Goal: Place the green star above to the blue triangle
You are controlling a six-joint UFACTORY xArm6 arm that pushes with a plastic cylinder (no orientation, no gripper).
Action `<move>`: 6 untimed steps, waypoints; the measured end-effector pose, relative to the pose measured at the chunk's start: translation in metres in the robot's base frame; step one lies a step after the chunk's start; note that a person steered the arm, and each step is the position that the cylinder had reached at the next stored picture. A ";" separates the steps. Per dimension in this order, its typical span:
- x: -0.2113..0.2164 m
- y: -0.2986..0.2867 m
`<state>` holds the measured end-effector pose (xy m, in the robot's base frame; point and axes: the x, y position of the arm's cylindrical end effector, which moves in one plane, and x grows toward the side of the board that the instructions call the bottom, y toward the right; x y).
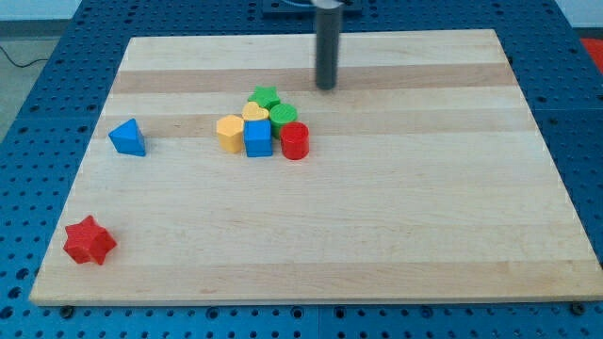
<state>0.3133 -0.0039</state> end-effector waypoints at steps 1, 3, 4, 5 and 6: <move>0.009 -0.047; 0.008 0.015; 0.049 0.043; 0.060 -0.010; 0.036 -0.088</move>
<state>0.3490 -0.0914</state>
